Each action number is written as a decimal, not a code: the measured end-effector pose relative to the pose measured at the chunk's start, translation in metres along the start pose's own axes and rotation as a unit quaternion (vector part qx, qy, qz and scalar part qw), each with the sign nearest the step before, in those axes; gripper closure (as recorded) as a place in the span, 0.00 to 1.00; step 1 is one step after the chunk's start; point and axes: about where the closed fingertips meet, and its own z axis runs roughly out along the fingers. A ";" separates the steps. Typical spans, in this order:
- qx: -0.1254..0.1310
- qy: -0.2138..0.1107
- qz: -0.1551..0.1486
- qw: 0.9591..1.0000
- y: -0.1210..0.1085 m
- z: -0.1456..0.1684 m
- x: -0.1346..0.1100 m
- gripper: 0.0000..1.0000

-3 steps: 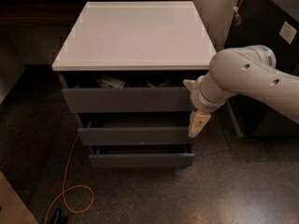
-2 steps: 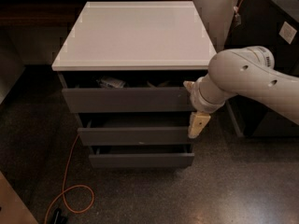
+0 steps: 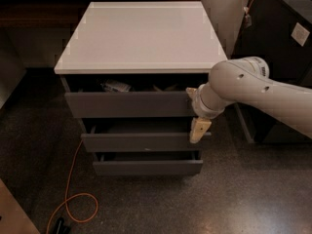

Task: Pick sponge from top drawer and place on counter

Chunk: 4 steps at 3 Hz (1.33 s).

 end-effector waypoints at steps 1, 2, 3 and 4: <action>0.006 0.000 -0.005 1.000 -0.017 0.022 0.001 0.00; 0.004 -0.003 -0.005 1.000 -0.035 0.045 0.004 0.00; -0.001 -0.007 0.002 1.000 -0.049 0.064 0.008 0.00; -0.006 -0.011 0.012 1.000 -0.065 0.080 0.012 0.00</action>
Offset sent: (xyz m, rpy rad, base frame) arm 0.0920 0.0047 -0.0378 0.0168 -0.0083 0.0004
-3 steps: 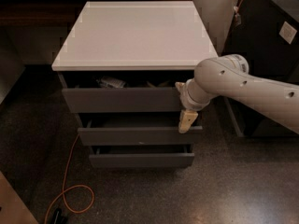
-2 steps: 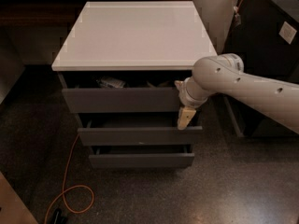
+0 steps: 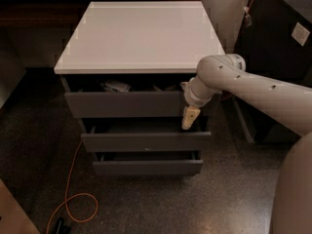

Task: Pick sponge from top drawer and place on counter

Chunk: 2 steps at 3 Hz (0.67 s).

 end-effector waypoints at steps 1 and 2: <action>-0.003 0.000 0.010 1.000 -0.019 0.017 0.001 0.02; -0.007 0.000 0.022 1.000 -0.027 0.026 0.000 0.31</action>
Offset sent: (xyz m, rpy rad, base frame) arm 0.0481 0.0034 -0.0140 0.0183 0.0338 -0.0543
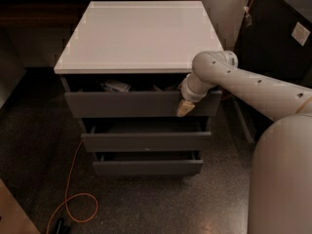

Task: Pick sponge from top drawer and place on counter

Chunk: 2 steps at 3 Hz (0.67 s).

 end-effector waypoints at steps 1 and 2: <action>-0.003 -0.006 0.005 1.000 0.010 -0.004 -0.008 0.61; -0.004 -0.014 0.007 1.000 0.028 -0.012 -0.016 0.85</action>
Offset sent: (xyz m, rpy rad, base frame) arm -0.0540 0.0205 0.0118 0.0529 0.0028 -0.0004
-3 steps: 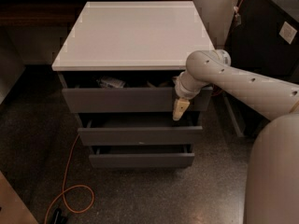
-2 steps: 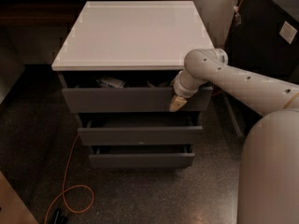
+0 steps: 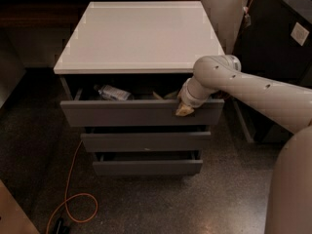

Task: Pick sponge from top drawer and place on counter

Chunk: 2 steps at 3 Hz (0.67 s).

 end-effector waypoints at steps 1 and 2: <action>-0.001 -0.002 0.000 1.000 0.005 -0.002 -0.002 1.00; -0.001 -0.002 0.000 1.000 0.005 -0.002 -0.002 1.00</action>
Offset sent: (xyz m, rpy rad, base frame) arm -0.0808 0.0252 0.0157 0.0681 0.0113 0.0231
